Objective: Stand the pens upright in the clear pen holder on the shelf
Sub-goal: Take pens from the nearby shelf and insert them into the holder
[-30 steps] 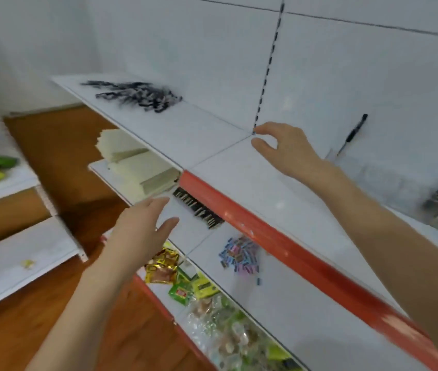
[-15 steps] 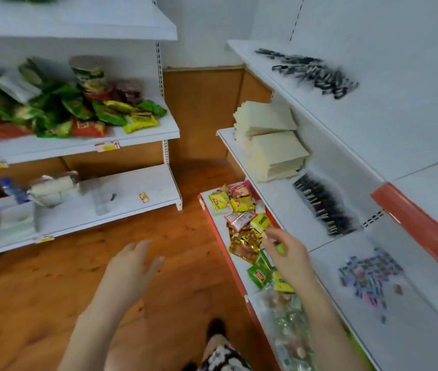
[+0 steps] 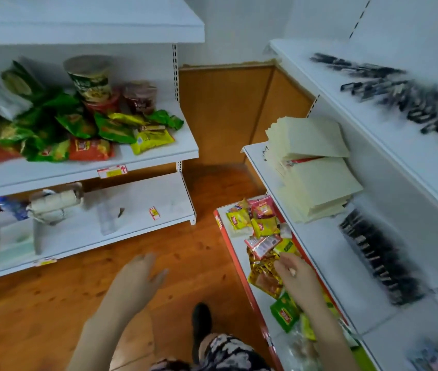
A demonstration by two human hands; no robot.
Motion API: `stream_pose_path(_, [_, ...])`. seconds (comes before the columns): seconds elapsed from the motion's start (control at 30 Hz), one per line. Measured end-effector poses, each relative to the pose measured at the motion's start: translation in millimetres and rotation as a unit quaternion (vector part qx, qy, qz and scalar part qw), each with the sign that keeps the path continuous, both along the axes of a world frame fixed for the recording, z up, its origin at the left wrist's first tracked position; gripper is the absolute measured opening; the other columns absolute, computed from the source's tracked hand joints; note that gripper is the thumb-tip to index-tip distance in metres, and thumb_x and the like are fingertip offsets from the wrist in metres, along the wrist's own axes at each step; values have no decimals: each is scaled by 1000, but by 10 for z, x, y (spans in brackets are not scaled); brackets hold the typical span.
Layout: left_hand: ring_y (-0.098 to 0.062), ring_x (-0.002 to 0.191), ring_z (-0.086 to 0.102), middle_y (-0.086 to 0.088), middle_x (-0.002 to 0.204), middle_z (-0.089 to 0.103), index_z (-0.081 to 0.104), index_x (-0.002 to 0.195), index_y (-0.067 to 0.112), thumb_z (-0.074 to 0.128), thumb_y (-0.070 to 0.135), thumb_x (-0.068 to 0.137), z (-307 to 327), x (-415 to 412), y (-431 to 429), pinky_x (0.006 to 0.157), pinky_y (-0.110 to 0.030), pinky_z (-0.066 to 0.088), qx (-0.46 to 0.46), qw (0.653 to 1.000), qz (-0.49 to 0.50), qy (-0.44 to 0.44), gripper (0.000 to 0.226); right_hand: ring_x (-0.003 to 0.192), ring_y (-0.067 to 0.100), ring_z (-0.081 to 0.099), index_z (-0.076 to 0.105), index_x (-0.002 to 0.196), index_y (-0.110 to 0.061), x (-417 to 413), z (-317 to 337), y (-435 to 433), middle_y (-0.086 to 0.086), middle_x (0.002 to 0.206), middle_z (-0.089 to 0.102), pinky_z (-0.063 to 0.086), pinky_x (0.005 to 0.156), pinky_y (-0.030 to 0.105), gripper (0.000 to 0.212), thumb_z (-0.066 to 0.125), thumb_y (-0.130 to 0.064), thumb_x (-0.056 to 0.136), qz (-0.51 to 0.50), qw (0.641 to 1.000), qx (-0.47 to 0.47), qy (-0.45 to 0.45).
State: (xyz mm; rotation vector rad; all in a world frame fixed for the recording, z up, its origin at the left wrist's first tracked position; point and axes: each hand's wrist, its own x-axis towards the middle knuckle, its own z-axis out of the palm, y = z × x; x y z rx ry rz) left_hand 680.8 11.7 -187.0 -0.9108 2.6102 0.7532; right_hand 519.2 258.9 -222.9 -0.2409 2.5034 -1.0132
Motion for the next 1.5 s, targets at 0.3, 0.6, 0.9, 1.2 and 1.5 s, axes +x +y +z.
stream_pose_path(0.3, [-21,124,48,-8,137,51,42,137,15,49,37,92,-75,-989,-1002,101,-28,37,7,999,-30,18,50,104,15,54,58,118,-5,-892,171,-1067,9,115,62,38,86,22,31,57,-15,89,-7,1000,-8,14])
stream_pose_path(0.6, [-23,124,48,-8,136,51,42,137,15,48,36,93,-56,-2225,-2150,101,-31,36,-2,976,-217,32,48,103,18,57,62,108,-8,-1150,108,-1851,6,106,63,42,86,27,22,55,-19,90,-145,989,18,20])
stream_pose_path(0.9, [-22,121,50,-6,134,52,44,134,15,48,31,94,485,-3216,-1851,98,-30,40,44,895,-435,94,44,97,8,56,63,112,-10,-1167,786,-1921,4,113,66,38,81,14,27,56,-23,89,-284,951,58,105])
stream_pose_path(1.2, [-20,122,50,-5,132,56,51,131,13,53,30,91,1107,-4021,-974,99,-26,35,99,808,-518,262,43,72,-6,55,68,102,-13,-1541,1749,-1213,-9,85,62,39,68,0,18,60,-20,86,-332,910,55,244])
stream_pose_path(1.5, [-30,121,45,-16,128,54,52,126,6,50,28,93,1642,-5196,-47,97,-32,31,61,795,-487,357,40,79,8,58,65,94,-17,-2393,2247,-556,-11,80,61,44,75,16,13,55,-22,89,-301,905,78,290])
